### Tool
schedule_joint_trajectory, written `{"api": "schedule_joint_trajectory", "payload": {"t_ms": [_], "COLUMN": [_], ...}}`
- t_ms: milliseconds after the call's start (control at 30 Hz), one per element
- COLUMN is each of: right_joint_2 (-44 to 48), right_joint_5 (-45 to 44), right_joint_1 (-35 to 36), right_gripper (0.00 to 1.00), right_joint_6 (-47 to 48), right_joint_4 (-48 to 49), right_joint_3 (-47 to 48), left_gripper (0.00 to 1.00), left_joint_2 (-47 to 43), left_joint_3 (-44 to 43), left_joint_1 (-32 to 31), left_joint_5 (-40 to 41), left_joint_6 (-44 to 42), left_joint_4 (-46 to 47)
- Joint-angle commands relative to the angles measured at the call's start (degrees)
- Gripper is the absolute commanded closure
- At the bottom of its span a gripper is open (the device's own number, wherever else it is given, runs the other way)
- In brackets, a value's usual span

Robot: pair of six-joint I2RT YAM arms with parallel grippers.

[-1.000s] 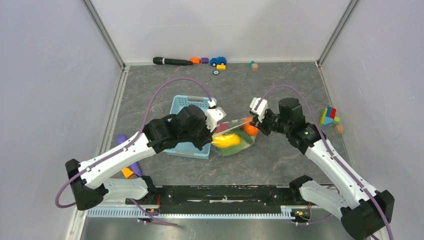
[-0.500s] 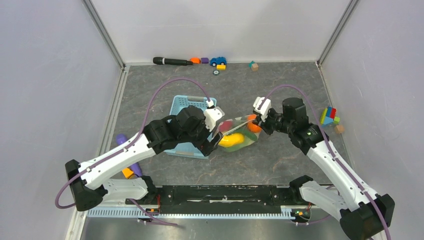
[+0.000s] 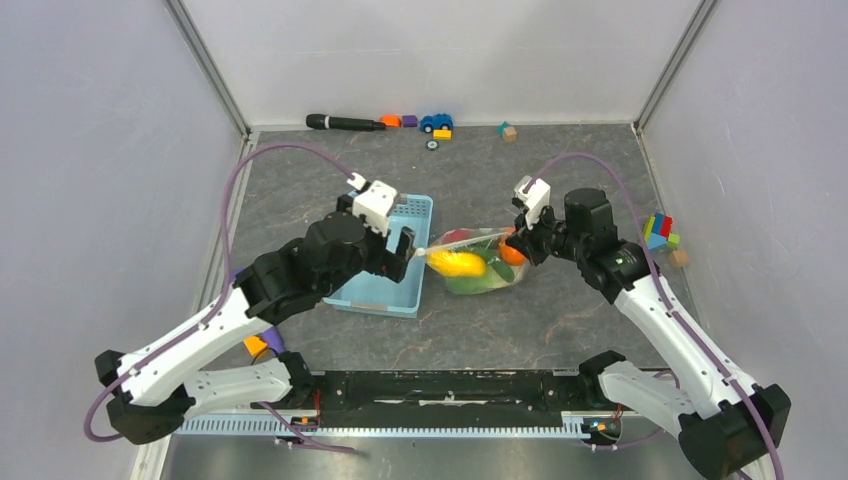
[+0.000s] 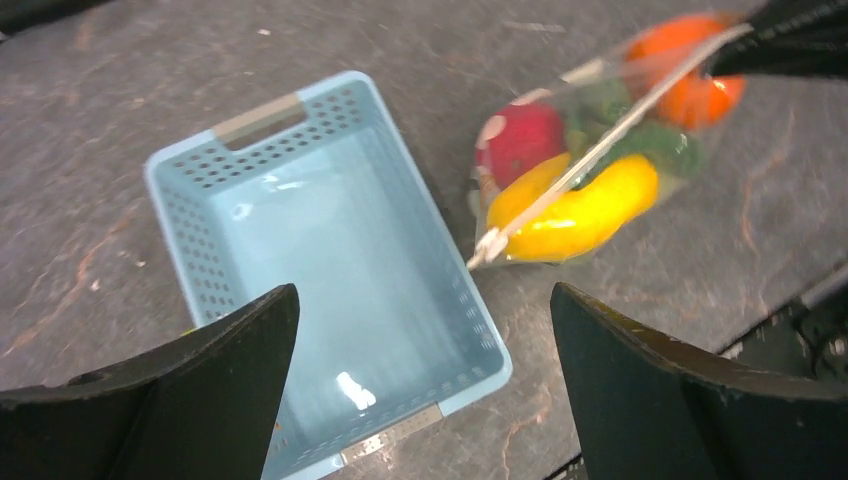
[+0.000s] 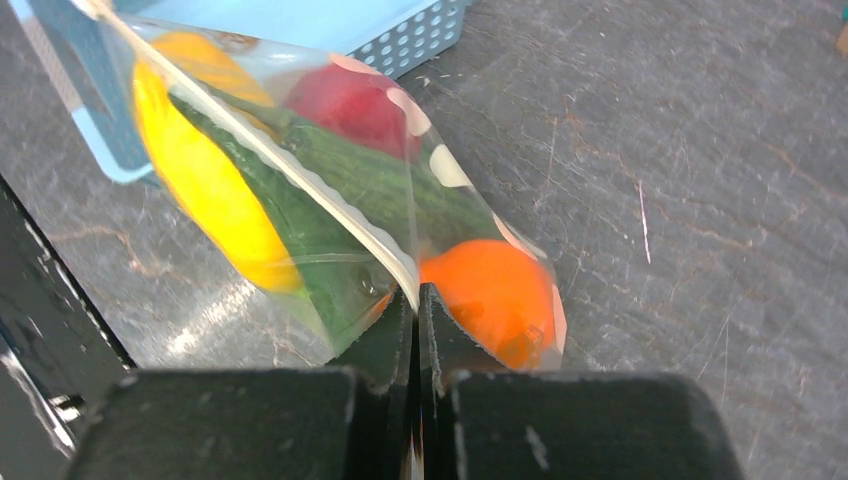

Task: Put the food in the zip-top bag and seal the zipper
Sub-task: Place the zipper food storage bag at the center of the board.

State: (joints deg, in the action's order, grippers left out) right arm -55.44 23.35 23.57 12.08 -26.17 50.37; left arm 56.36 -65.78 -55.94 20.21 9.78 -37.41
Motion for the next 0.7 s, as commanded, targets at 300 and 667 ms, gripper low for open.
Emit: {"api": "schedule_joint_trajectory", "payload": {"t_ms": [300, 667], "right_joint_2": [-13.2, -28.9], "right_joint_5": [-4.9, -1.1], "right_joint_1": [-16.8, -30.5], "right_gripper": [1.00, 0.89], "right_joint_6": [-20.1, -15.9], "right_joint_4": [-1.1, 6.6], "right_joint_3": [7.8, 10.7], "left_gripper": [0.00, 0.00], "left_joint_2": [0.2, 5.3], "left_joint_3": [3.0, 4.3], "left_joint_1": [13.3, 21.8], "left_joint_5": [15.1, 12.3], "left_joint_6": [14.4, 15.0], "left_joint_4": [-0.3, 2.3]}}
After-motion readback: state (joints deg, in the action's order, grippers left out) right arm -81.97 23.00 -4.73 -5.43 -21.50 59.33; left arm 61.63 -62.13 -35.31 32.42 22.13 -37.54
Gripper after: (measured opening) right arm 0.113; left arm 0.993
